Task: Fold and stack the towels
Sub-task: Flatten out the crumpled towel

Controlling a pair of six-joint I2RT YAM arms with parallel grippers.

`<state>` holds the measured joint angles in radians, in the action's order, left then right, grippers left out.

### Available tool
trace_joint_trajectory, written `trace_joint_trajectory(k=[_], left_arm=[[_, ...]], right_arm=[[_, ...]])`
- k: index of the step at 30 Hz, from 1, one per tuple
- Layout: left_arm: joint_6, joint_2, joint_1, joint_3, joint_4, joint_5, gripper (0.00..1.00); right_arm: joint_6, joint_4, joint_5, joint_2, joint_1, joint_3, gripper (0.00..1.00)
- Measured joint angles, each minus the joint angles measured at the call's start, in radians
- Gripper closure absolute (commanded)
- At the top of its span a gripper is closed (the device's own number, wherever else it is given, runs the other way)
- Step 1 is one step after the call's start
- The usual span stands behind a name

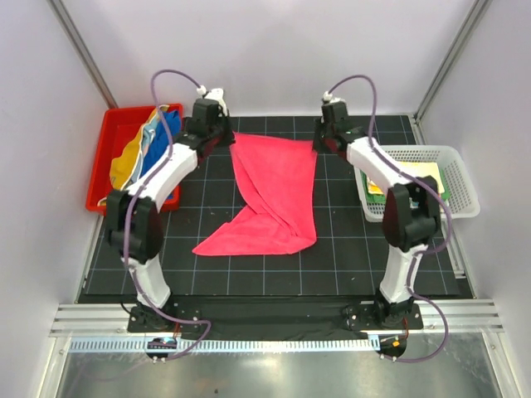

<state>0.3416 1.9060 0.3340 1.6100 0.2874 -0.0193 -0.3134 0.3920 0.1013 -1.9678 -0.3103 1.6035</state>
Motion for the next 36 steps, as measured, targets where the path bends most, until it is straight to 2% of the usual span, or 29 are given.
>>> trace_joint_trajectory(k=[9, 15, 19, 23, 36], left_arm=[[-0.003, -0.465, 0.078, -0.247, -0.097, -0.040, 1.00], [-0.030, -0.687, 0.163, -0.286, -0.063, -0.055, 1.00], [-0.060, -0.813, 0.214, -0.238, -0.013, -0.050, 1.00], [-0.086, -0.873, 0.252, -0.145, 0.026, -0.026, 1.00], [-0.107, -0.945, 0.261, 0.062, 0.142, 0.156, 1.00]], right_arm=[[0.020, 0.010, -0.024, 0.395, -0.041, 0.002, 0.99], [0.024, 0.045, -0.050, 0.608, -0.089, 0.004, 0.99], [0.023, 0.072, -0.079, 0.702, -0.108, 0.029, 0.99], [0.022, 0.098, -0.117, 0.752, -0.116, 0.082, 0.99], [0.019, 0.167, -0.225, 0.810, -0.120, 0.234, 0.99]])
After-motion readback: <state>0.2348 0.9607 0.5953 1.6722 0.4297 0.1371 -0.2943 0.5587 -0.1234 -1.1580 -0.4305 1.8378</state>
